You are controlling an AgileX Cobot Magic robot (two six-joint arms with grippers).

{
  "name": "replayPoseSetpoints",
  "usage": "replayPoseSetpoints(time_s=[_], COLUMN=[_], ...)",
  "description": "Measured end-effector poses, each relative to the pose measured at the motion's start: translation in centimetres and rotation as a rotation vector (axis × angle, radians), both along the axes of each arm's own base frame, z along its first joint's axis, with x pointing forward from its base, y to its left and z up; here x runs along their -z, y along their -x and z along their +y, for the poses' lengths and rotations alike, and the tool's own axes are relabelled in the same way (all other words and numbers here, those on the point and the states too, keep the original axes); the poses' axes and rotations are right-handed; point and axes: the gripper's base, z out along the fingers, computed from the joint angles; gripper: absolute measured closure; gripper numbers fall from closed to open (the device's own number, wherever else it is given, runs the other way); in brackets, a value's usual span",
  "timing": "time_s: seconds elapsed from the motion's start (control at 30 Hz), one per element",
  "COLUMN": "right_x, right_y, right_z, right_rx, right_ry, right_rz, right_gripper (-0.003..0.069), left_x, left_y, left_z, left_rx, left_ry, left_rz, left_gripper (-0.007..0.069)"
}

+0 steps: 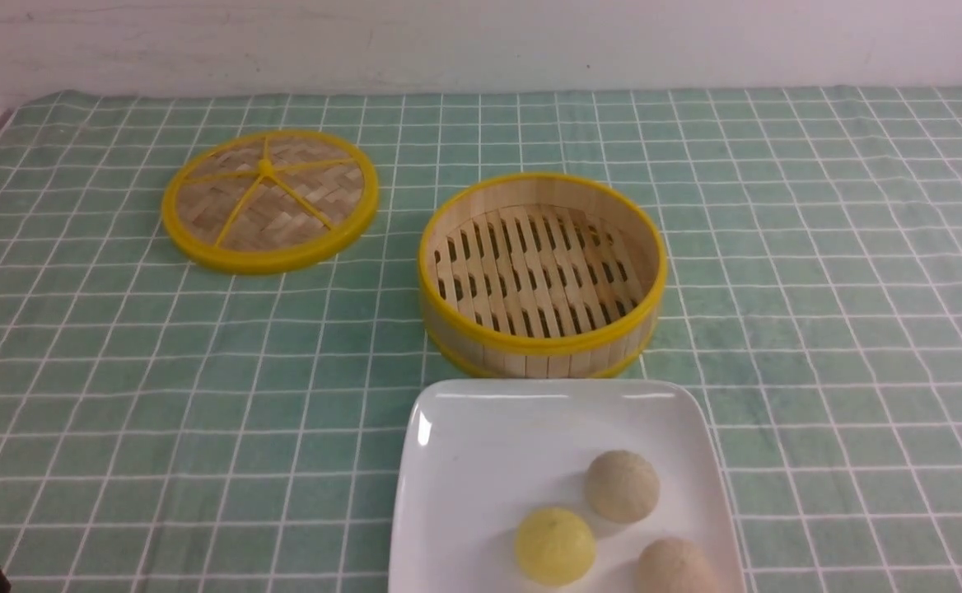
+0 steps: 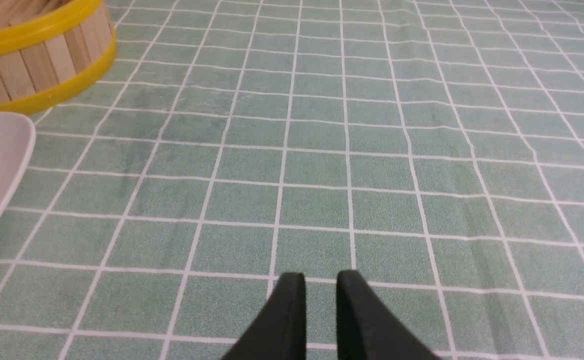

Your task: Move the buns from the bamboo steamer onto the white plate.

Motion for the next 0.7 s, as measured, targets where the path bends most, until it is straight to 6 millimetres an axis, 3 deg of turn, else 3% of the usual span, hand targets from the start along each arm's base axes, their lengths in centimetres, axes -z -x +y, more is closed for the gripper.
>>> replayPoseSetpoints(time_s=[0.7], right_x=[0.01], right_y=[0.00], right_z=[0.00], right_rx=[0.000], right_ry=[0.000], right_rz=[0.001], right_gripper=[0.0513], left_x=[0.38], left_y=[0.16], left_z=[0.06], left_rx=[-0.007], left_ry=[-0.001], left_rz=[0.046], left_gripper=[0.0573])
